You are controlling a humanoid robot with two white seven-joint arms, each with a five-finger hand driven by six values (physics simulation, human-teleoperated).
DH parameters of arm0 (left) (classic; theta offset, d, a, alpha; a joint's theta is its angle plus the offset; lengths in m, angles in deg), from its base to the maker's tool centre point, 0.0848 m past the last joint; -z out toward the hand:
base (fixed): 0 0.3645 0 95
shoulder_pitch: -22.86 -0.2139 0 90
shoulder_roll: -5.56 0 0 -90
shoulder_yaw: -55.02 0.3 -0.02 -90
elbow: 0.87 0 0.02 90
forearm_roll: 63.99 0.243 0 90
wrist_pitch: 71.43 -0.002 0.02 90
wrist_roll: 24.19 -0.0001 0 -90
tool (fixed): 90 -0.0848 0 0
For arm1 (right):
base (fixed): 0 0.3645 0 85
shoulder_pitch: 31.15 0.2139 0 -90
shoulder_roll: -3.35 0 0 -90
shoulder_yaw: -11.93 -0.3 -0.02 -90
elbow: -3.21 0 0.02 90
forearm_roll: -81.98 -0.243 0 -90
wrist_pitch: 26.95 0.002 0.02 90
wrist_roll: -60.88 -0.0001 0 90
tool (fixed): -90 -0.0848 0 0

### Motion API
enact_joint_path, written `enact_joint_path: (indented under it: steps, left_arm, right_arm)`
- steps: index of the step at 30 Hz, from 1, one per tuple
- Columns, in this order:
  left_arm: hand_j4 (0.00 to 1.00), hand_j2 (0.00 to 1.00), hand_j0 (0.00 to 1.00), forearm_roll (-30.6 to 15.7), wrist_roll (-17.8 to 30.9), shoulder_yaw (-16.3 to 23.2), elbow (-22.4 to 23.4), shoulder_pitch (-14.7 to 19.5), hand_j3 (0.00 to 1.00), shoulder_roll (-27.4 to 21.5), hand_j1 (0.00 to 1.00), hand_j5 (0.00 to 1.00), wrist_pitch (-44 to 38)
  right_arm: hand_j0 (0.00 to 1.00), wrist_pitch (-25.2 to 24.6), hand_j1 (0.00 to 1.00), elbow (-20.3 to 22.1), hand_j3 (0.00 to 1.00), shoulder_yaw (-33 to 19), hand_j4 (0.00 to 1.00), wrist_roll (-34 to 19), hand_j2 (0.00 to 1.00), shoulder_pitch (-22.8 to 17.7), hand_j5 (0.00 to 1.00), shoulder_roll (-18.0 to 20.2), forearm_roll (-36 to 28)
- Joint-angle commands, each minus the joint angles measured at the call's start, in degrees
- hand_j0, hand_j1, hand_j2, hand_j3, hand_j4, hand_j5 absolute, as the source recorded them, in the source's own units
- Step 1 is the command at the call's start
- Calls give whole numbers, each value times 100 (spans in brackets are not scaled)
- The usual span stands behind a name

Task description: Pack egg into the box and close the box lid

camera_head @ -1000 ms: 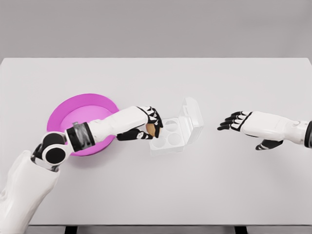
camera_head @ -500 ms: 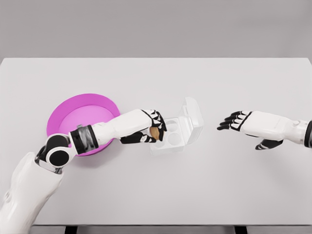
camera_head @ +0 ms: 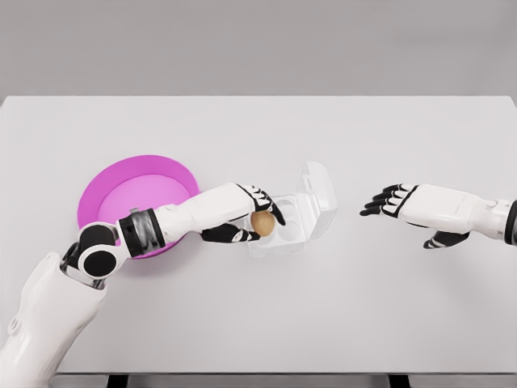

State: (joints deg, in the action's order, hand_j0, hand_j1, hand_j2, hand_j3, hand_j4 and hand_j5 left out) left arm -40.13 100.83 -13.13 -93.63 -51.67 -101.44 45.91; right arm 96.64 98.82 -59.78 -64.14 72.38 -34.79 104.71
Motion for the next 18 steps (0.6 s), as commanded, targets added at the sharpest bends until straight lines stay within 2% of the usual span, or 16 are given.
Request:
enact_joint_path:
  steps: [1, 7, 10, 11, 13, 14, 16, 18]
  left_arm:
    - [69, 69, 69, -40, -3, -5, -5, 0, 69, -5, 69, 69, 17]
    - [72, 72, 72, -40, -3, -5, -14, 0, 72, -5, 72, 72, 17]
    - [77, 77, 77, -40, -3, -14, -14, 0, 77, -13, 77, 77, 17]
    - [79, 79, 79, -40, -3, -14, -14, 0, 79, -13, 79, 79, 17]
    - [96, 96, 96, -57, -3, -75, -58, 0, 96, -57, 96, 96, 17]
    - [99, 99, 99, -101, -3, -102, -67, 0, 99, -75, 99, 99, 25]
    - [100, 100, 100, -171, -3, -233, -268, -9, 100, -119, 100, 100, 34]
    - [100, 100, 100, -198, -3, -418, -322, -9, 100, -189, 100, 100, 499]
  right_arm:
    - [100, -11, 100, 2, 100, -1, 100, 2, 100, 0, 100, 17, -31]
    - [100, -2, 100, 19, 100, -1, 100, 2, 100, -9, 100, 8, -31]
    - [100, 7, 100, 19, 100, -1, 100, 2, 100, -9, 100, 8, -31]
    - [100, 7, 100, 19, 100, -1, 100, 2, 100, -9, 100, 8, -31]
    - [100, 7, 100, 19, 100, -1, 100, 2, 100, -18, 100, 8, -31]
    - [100, 7, 100, 19, 100, -1, 100, 2, 100, -18, 100, 8, -31]
    - [100, 7, 100, 19, 100, -1, 100, 2, 100, -9, 100, 0, -31]
    - [100, 7, 100, 19, 100, -1, 100, 2, 100, 0, 100, 8, -31]
